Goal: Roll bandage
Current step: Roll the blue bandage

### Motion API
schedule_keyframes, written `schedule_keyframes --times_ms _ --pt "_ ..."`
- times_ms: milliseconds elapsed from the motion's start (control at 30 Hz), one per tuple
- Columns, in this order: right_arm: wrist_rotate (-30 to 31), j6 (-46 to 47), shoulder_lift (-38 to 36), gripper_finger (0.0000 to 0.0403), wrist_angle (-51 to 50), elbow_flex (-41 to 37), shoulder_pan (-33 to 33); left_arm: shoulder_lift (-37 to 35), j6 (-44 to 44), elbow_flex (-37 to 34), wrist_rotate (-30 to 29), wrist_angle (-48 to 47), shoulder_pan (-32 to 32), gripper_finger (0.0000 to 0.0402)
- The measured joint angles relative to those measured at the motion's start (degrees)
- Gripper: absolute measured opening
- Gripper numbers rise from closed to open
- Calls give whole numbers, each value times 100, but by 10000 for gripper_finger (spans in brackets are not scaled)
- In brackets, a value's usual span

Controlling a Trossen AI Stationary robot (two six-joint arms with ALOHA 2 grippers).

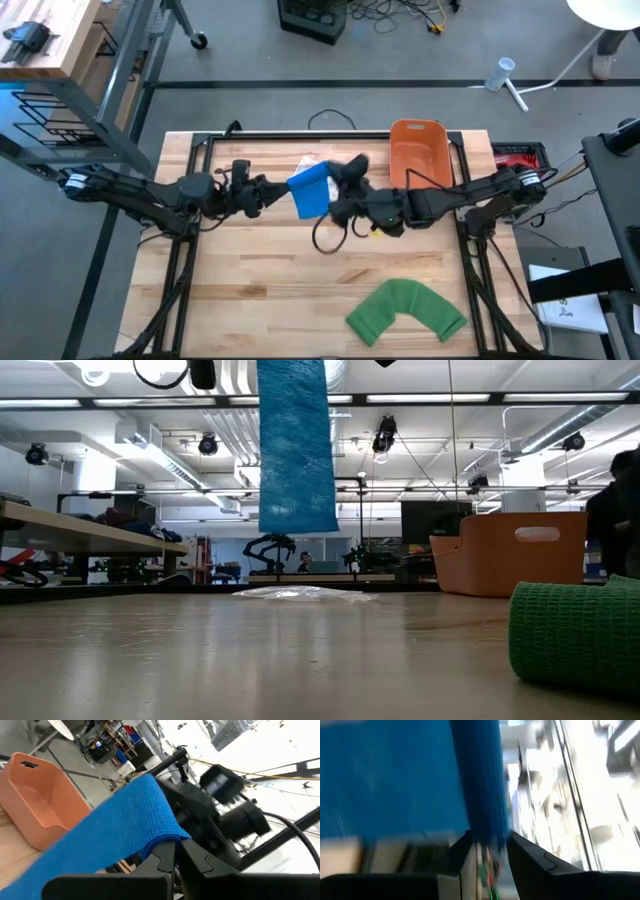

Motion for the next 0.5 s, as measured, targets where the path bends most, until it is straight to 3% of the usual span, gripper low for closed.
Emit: schedule_keyframes --times_ms 133,367,500 --pt "299 266 -137 111 20 0 -38 -51 79 0 98 -15 -37 0" --pt "-127 1052 -444 103 -760 -2 140 -84 374 0 69 -49 -34 0" --pt "-757 2432 -758 111 -1837 -3 229 -126 884 0 467 -39 -29 0"
